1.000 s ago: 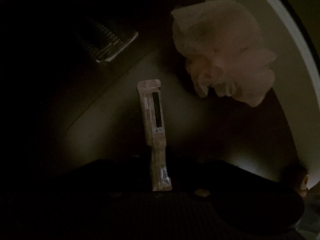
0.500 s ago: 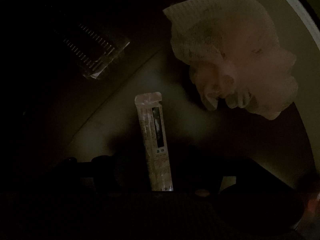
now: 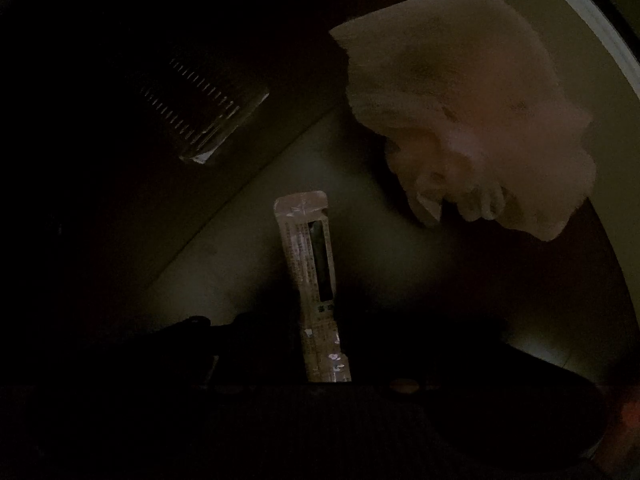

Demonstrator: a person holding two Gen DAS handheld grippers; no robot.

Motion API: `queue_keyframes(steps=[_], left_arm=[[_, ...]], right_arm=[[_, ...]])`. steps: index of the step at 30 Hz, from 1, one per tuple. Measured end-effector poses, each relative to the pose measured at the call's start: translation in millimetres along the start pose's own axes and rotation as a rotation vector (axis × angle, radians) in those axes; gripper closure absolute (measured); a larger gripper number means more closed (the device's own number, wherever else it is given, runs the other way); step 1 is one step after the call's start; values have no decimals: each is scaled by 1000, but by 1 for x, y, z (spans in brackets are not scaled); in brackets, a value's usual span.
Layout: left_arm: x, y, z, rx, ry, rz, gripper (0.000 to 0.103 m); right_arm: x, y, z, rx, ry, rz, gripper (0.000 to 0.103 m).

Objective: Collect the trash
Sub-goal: 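Lift the stick packet and orange bag up toward the teal bin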

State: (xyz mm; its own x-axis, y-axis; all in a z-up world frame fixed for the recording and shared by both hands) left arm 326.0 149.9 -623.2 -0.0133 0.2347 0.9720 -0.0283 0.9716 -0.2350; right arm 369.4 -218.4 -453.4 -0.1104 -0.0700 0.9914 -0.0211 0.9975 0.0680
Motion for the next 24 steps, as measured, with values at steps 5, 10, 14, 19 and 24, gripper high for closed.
queue_keyframes(steps=[5, 10, 14, 19, 24], left_arm=[[12, -5, 5, -17, -9, 22, 86], [47, -9, 15, -57, -48, 39, 86], [88, -20, 17, -121, -104, 44, 86], [162, -27, 14, -154, -180, 67, 86], [246, -32, 7, -199, -286, 85, 86]], right_arm=[[2, 1, 0, -1, -7, 4, 99], [13, 5, -4, 0, -30, -1, 99], [36, 14, -9, 7, -65, -19, 99], [84, 34, -15, 44, -132, -36, 99], [154, 50, -17, 42, -201, -52, 99]])
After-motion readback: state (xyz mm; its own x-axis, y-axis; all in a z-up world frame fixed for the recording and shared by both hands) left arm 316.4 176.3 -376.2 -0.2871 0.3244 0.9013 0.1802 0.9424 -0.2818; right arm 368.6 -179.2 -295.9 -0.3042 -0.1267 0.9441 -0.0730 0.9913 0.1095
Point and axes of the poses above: each gripper's, at about its wrist camera, not at the fingertips, and x roughly against the way its jaws point, y to its left, z to its underside, the point moved 8 cm from there along -x, roughly the way its jaws point, and after that the axes turned 12 degrees about z, right-handed, at the moved point
